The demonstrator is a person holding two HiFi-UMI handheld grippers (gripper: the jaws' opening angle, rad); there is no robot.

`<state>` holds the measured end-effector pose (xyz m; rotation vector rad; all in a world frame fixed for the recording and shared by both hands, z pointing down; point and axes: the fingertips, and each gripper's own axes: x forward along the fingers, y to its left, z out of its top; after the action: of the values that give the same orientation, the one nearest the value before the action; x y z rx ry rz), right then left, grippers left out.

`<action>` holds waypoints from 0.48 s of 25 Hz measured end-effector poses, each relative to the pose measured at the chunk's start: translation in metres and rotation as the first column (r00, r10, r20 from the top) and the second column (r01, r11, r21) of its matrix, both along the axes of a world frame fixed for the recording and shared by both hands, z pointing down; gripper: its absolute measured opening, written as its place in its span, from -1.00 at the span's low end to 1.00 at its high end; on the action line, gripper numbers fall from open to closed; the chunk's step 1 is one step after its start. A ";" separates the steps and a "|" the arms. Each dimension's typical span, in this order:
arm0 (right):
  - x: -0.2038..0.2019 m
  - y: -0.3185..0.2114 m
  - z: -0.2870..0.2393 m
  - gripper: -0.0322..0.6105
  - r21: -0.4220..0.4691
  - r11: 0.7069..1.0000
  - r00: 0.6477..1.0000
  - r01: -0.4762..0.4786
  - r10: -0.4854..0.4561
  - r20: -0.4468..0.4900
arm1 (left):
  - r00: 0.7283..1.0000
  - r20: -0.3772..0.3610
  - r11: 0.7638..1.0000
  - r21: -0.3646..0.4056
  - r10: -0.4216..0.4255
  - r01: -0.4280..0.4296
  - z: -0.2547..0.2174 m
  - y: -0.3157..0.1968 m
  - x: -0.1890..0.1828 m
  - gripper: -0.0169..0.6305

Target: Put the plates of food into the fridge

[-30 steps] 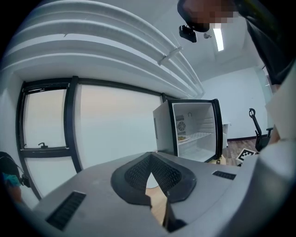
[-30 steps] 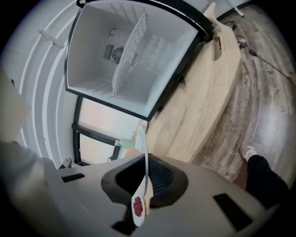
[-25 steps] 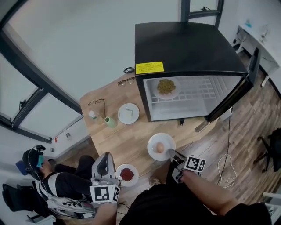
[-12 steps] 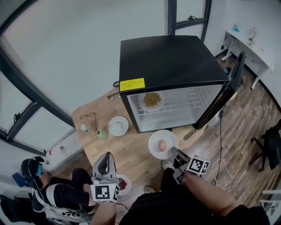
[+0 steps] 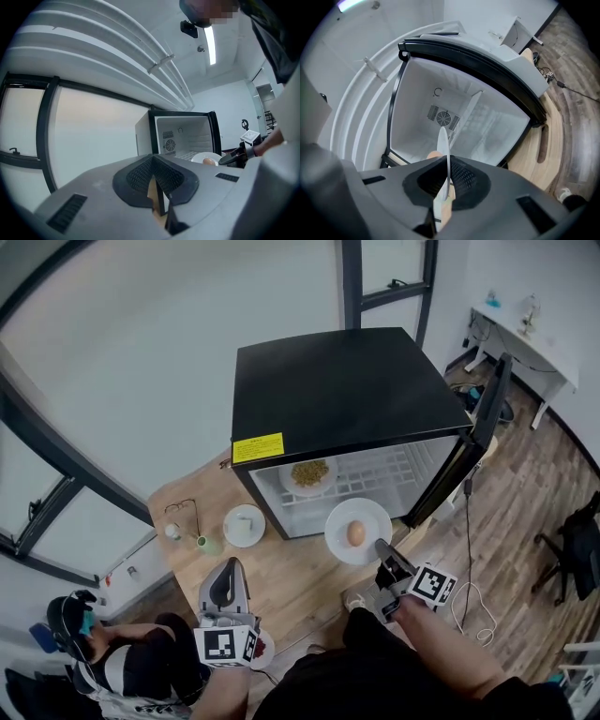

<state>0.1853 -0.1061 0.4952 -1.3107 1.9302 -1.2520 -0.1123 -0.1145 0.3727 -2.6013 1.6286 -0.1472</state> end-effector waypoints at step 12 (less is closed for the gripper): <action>0.043 -0.067 -0.027 -0.80 0.056 0.998 0.998 -0.042 0.044 -0.040 | 0.999 -0.006 0.999 0.009 -0.050 0.050 -0.007 -0.040 0.012 -0.94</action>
<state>0.2282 -0.1727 0.4678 -1.3531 1.9404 -1.1518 -0.1007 -0.1550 0.3653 -2.5581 1.6927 -0.1347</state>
